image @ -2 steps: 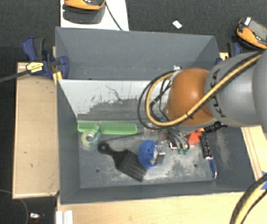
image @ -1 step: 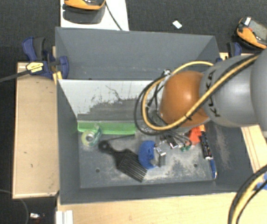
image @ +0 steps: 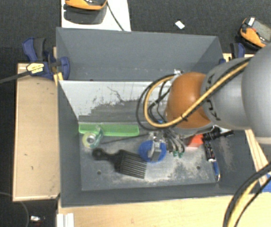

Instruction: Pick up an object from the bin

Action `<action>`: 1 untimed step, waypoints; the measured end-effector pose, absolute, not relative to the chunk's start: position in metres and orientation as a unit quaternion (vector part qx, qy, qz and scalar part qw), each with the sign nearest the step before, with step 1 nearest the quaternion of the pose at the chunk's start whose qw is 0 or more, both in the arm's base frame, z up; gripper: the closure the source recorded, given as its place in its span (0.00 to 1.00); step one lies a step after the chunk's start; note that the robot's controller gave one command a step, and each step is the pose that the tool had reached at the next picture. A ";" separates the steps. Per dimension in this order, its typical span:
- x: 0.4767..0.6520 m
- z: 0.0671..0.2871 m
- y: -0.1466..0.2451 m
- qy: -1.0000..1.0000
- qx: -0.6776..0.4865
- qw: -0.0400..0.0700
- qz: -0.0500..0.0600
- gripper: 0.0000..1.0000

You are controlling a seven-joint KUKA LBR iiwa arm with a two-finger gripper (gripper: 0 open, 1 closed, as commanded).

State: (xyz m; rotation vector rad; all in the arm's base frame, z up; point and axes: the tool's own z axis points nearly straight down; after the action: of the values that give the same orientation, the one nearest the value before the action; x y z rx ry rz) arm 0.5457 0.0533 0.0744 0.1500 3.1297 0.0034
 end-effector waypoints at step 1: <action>0.546 0.074 0.053 0.999 0.047 0.004 0.001 1.00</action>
Offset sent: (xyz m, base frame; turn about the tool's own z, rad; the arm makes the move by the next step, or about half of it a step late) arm 0.0001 0.0002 0.0097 -0.0008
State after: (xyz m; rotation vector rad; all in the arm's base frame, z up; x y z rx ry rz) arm 0.5458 0.0534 0.0744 0.1472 3.1297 0.0041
